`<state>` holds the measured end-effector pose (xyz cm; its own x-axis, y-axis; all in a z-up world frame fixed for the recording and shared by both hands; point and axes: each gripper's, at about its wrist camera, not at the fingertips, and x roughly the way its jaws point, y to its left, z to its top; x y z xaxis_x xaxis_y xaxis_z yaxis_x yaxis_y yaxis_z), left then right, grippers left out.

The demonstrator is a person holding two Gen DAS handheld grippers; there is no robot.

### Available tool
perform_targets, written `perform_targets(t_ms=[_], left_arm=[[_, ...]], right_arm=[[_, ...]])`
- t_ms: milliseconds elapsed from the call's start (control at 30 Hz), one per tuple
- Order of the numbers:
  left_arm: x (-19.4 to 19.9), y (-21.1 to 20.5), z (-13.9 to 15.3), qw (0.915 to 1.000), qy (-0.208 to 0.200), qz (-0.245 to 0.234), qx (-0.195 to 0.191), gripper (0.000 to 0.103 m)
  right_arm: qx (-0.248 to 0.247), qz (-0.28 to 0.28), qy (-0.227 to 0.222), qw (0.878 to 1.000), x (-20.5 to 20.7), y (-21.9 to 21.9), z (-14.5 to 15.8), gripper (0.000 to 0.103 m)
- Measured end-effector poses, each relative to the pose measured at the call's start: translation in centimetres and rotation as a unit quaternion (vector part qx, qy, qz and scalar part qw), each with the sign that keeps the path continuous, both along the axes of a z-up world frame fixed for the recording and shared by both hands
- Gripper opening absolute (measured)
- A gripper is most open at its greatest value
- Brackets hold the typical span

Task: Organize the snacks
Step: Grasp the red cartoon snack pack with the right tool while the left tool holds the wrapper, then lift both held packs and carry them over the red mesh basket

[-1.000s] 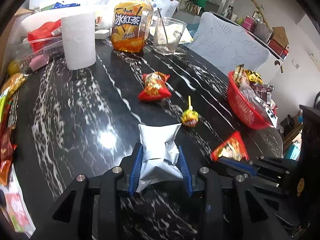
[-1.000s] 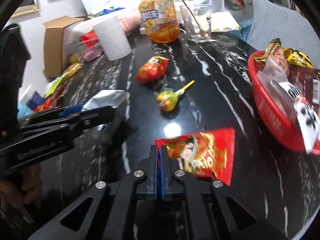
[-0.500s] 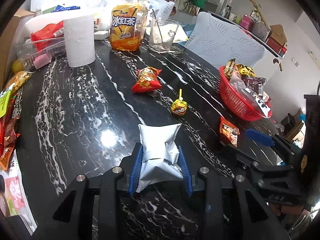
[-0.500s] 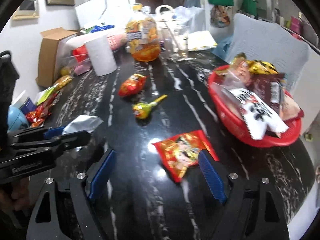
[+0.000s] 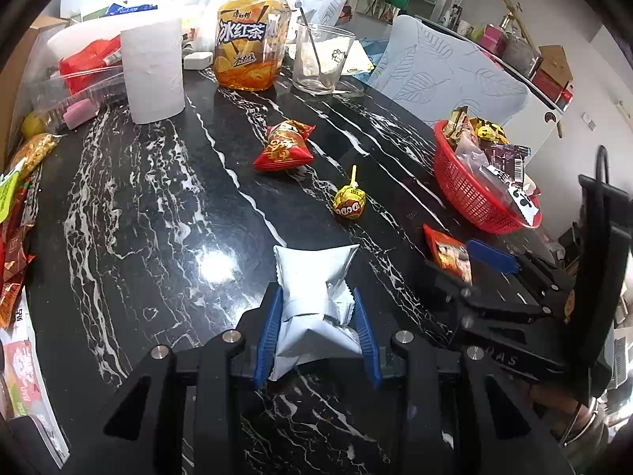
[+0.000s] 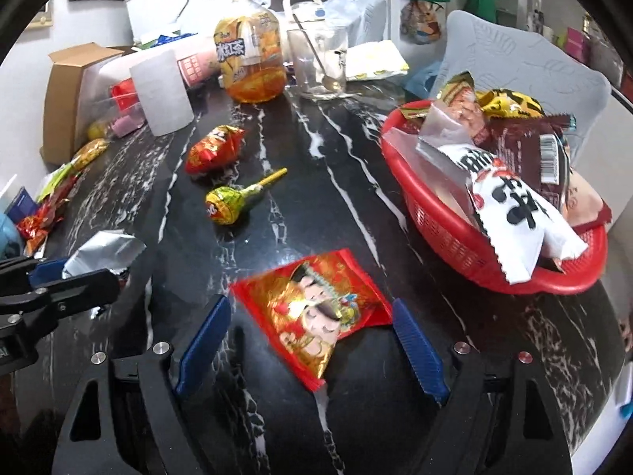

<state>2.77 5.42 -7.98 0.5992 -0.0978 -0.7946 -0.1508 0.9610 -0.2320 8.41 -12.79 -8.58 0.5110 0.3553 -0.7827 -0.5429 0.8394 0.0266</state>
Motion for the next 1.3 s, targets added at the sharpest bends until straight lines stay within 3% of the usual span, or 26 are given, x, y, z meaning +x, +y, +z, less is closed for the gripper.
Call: perform_targets(t_ms=[33,133,767,1300], left_arm=[[0.0,0.0,0.0,1.0,0.001,0.001,0.001,0.036],[0.0,-0.1,-0.1,1.0,0.002,-0.003,0.002,0.036],[-0.4,-3.4,0.1,0.998,-0.002,-0.062,-0.006,0.036],[-0.7,-8.6,1.8,0.9918,-0.025,-0.125,-0.013,0.036]], right_arm=[[0.0,0.001,-0.006,1.0,-0.1,0.0,0.1,0.062],[-0.015,0.004,-0.015,1.0,-0.5,0.0,0.2,0.047],[0.047,0.002,0.049,0.998,-4.4,-3.5,0.8,0.046],[0.067,-0.037,0.04,0.996,-6.8,-8.1,3.0,0.046]])
